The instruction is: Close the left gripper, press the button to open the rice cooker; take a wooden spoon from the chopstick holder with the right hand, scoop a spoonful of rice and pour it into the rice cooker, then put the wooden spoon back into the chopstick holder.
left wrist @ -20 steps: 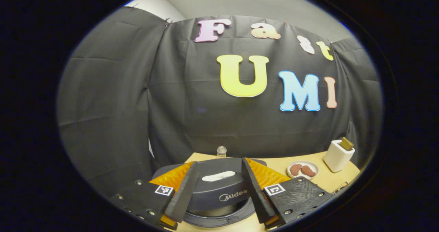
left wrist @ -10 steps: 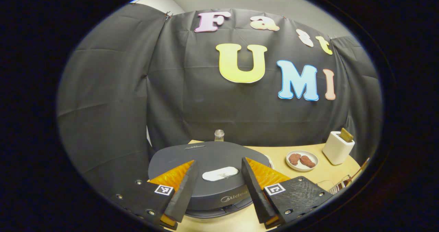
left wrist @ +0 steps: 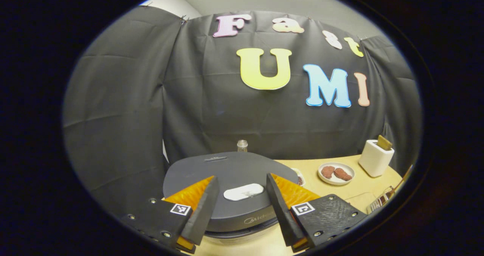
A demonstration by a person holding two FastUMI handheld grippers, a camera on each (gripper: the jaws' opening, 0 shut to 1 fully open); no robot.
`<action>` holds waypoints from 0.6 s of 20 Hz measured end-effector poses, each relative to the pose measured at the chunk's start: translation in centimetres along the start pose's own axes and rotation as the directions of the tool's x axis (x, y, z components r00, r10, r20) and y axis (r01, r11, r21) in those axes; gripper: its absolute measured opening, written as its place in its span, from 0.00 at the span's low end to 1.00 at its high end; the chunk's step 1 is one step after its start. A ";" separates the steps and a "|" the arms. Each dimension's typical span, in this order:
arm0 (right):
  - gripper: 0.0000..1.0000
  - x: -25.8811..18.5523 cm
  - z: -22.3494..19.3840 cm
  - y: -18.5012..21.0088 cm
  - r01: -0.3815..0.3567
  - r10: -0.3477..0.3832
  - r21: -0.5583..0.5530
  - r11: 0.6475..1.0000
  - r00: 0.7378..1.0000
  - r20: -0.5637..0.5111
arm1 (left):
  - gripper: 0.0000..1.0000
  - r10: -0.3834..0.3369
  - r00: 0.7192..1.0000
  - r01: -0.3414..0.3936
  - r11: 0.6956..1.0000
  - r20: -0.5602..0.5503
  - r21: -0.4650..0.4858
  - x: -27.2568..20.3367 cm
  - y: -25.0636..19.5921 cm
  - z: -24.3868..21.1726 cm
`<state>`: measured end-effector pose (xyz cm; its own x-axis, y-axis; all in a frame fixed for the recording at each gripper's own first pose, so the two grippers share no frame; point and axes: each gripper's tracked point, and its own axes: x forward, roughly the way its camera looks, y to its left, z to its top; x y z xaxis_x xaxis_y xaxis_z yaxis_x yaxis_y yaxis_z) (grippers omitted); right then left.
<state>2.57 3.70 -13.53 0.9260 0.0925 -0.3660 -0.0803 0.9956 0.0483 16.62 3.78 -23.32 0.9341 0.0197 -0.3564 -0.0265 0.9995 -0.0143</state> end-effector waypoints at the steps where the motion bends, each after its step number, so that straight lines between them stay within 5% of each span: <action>1: 0.98 0.0 0.1 0.1 -0.001 0.001 0.002 1.000 1.000 0.001 | 0.82 0.001 1.000 -0.001 1.000 -0.006 0.007 0.1 -0.1 -0.4; 12: 0.98 0.4 0.3 0.3 0.002 -0.002 -0.005 1.000 1.000 0.001 | 0.82 0.020 1.000 -0.019 0.999 -0.017 0.043 -0.3 -0.7 -2.7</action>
<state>3.01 4.07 -13.39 0.9264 0.0909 -0.3653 -0.0806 0.9958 0.0433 15.41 2.99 -25.75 0.9272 0.0392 -0.3726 -0.0290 0.9990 0.0332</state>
